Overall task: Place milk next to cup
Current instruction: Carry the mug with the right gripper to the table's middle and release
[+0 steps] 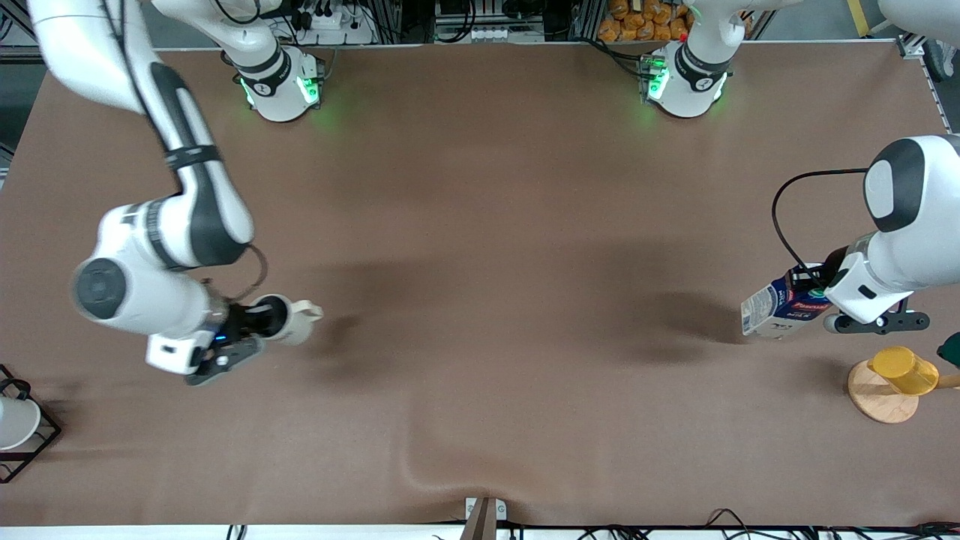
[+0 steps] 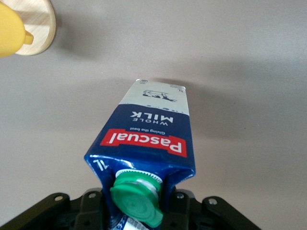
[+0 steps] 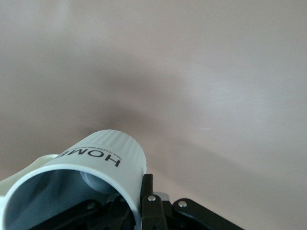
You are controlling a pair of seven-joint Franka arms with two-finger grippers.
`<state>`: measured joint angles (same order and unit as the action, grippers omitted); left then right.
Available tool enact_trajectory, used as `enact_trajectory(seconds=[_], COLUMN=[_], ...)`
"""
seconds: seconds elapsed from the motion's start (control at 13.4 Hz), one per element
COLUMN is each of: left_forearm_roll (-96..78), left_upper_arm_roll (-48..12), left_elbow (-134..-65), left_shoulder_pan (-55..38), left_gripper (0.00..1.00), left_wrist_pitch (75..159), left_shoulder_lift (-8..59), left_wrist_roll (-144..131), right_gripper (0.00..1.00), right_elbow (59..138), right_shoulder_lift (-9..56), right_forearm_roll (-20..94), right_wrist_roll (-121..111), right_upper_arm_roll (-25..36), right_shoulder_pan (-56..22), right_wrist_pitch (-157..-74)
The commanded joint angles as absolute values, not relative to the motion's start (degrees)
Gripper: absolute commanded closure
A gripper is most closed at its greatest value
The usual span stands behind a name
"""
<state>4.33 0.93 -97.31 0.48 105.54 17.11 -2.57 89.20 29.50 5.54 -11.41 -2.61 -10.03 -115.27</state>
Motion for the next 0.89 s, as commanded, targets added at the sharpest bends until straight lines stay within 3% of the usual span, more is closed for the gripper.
enact_trajectory(seconds=[0.0,0.3,0.82], left_forearm_roll=[5.1,5.0,5.2], left_upper_arm_roll=[0.7,0.7,0.7], left_elbow=[-97.3,-96.5,-96.1], left_shoulder_pan=[0.8,0.6,0.9], left_gripper=[0.71,0.71,0.71], left_wrist_pitch=[104.3,103.5,103.2], left_shoulder_lift=[16.7,16.9,16.7], left_wrist_roll=[-3.5,-4.1,-2.5], right_gripper=[1.0,1.0,1.0], right_elbow=[88.2,88.3,88.1], right_shoulder_lift=[30.0,30.1,38.9], right_forearm_roll=[9.7,9.9,8.3], right_wrist_roll=[0.3,16.2,37.7], right_upper_arm_roll=[-2.0,-1.9,-1.5], right_shoulder_pan=[-14.4,-22.1,-36.8], right_wrist_pitch=[-115.1,-117.2,-135.8])
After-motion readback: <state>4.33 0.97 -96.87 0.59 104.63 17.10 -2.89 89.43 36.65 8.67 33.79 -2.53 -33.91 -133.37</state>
